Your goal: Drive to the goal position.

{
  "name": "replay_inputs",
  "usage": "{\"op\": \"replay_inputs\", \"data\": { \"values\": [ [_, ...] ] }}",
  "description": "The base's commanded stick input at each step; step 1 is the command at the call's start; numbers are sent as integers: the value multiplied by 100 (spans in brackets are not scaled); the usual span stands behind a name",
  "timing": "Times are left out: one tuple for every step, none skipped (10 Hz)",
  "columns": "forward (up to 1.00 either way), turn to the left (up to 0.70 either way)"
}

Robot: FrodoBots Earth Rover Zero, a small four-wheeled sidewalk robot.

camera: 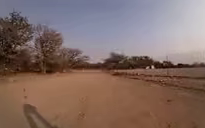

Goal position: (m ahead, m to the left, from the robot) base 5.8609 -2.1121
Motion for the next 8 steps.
{"op": "replay_inputs", "data": {
  "values": [
    [70, 0],
    [70, 0],
    [70, 0],
    [70, 0],
    [70, 0],
    [70, 0],
    [70, 0],
    [70, 0]
  ]
}}
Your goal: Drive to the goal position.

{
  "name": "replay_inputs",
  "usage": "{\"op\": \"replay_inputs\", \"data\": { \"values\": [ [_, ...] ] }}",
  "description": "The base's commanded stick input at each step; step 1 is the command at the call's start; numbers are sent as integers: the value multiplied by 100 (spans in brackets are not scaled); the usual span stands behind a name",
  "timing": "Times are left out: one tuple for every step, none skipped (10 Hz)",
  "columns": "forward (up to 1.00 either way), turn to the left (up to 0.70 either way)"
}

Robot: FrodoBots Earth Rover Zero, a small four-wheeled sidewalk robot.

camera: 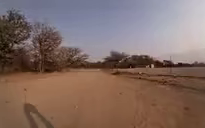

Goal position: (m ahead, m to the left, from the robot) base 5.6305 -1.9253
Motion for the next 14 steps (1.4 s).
{"op": "replay_inputs", "data": {
  "values": [
    [70, 0],
    [70, 0],
    [70, 0],
    [70, 0],
    [70, 0],
    [70, 0],
    [70, 0],
    [70, 0],
    [70, 0],
    [70, 0],
    [70, 0],
    [70, 0],
    [70, 0],
    [70, 0]
  ]
}}
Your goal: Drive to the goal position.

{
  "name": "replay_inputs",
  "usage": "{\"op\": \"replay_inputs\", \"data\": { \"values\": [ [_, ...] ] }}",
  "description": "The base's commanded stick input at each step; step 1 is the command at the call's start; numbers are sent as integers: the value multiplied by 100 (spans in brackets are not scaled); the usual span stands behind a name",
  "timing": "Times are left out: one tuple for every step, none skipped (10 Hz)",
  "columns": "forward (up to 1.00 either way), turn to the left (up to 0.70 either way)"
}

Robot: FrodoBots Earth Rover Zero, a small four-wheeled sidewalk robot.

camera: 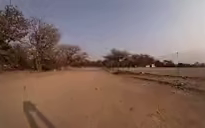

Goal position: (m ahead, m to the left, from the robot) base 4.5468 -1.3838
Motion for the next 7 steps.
{"op": "replay_inputs", "data": {
  "values": [
    [70, 0],
    [70, 0],
    [70, 0],
    [70, 0],
    [70, 0],
    [70, 0],
    [70, 0]
  ]
}}
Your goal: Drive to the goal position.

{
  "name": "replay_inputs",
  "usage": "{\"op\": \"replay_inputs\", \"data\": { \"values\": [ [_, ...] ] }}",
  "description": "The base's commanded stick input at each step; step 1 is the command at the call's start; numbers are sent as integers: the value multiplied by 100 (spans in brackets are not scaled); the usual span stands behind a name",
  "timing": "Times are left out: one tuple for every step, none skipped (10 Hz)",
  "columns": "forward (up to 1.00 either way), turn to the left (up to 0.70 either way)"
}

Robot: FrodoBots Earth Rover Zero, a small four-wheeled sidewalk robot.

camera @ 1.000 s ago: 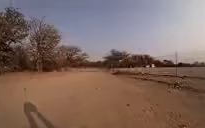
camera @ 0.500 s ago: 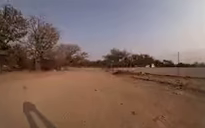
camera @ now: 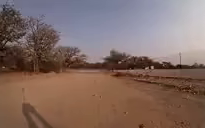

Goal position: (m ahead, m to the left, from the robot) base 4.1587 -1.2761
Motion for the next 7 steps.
{"op": "replay_inputs", "data": {
  "values": [
    [70, 0],
    [70, 0],
    [70, 0],
    [70, 0],
    [70, 0],
    [70, 0],
    [70, 0]
  ]
}}
